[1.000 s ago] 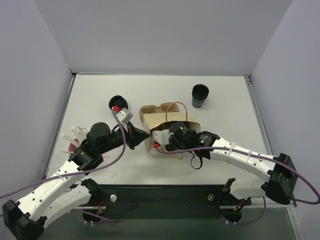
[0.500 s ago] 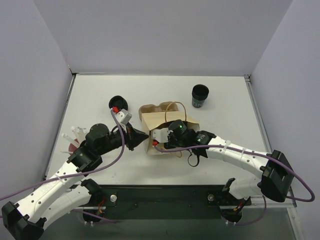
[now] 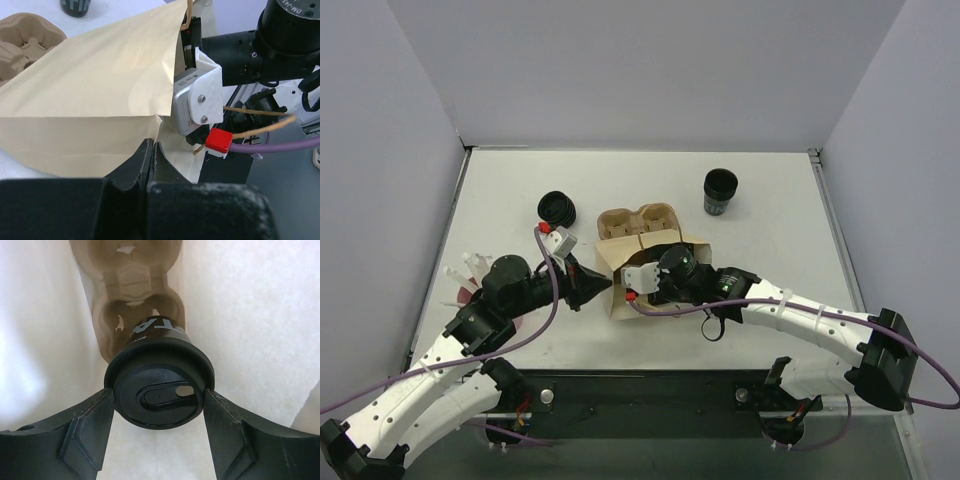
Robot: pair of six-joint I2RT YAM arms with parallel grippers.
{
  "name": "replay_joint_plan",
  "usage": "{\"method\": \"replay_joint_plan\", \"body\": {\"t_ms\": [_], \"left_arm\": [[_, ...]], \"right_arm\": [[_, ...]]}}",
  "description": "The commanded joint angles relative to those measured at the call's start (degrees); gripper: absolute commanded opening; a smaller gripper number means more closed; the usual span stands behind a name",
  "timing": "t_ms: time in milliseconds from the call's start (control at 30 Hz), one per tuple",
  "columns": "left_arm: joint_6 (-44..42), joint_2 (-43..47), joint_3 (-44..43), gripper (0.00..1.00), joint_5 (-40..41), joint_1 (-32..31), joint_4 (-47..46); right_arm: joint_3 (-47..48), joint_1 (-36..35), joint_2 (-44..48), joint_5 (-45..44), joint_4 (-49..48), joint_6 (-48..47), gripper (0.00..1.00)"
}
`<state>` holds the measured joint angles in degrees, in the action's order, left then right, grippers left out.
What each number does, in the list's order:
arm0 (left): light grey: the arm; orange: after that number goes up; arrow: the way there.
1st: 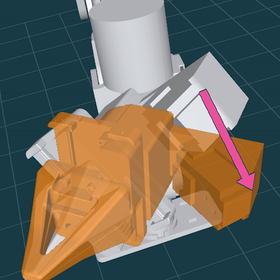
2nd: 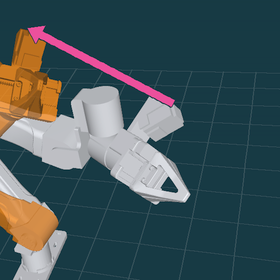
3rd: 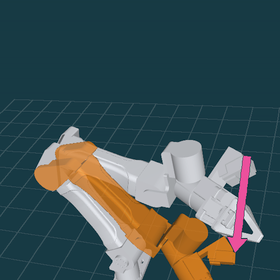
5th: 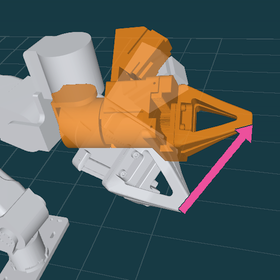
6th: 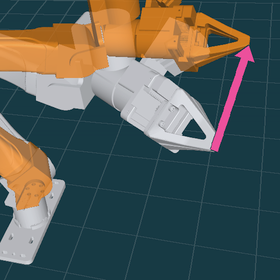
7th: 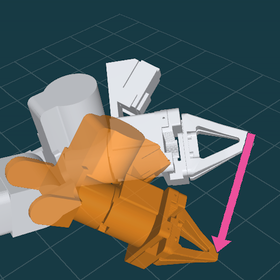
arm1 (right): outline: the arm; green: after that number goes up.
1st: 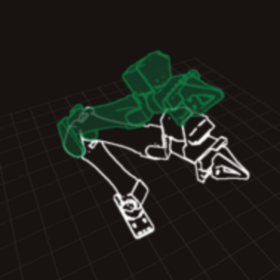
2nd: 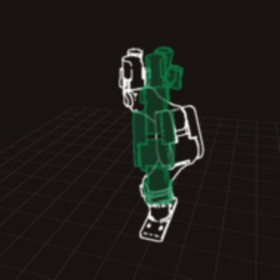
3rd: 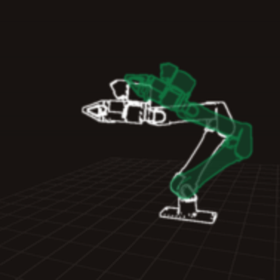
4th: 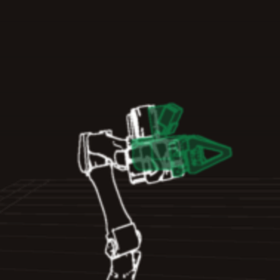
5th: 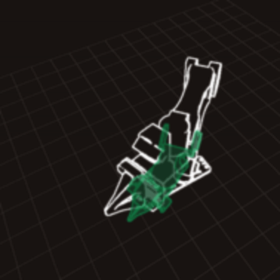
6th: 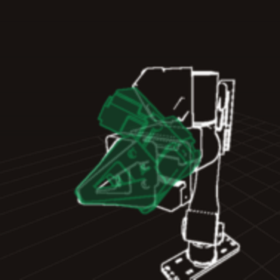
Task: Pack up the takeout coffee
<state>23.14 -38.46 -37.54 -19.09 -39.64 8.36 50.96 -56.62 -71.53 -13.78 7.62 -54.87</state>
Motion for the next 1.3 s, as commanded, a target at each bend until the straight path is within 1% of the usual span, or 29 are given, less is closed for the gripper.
{"method": "replay_joint_plan", "body": {"t_ms": [0, 500, 667, 833, 1067, 1267], "left_arm": [[0.42, 0.49, -0.69, 0.0, -2.35, 0.09, 1.04], [0.68, -0.3, -0.52, 0.0, -2.09, 0.09, 1.04], [0.51, -0.3, -0.43, 0.0, -2.18, 0.09, 1.57], [0.59, -0.13, 0.01, 0.0, -2.26, 0.09, 1.92], [0.68, -0.39, -0.16, 0.0, -1.39, 0.09, 2.01], [0.33, -0.57, 0.1, 0.0, -0.95, 0.09, 1.57]], "right_arm": [[2.83, -0.95, -0.02, -2.39, 0.56, -0.41, 0.4], [2.74, -0.16, -3.18, 3.84, -1.9, -1.73, 0.39], [1.78, 0.98, -4.67, 4.46, -4.71, -1.29, 0.39], [1.51, 1.34, -5.64, 4.55, -5.24, -0.77, 0.39], [3.09, 1.34, -2.92, 3.68, -2.61, -0.59, 0.39], [4.67, 1.69, -1.16, 5.52, 1.61, -0.15, 0.39]]}}
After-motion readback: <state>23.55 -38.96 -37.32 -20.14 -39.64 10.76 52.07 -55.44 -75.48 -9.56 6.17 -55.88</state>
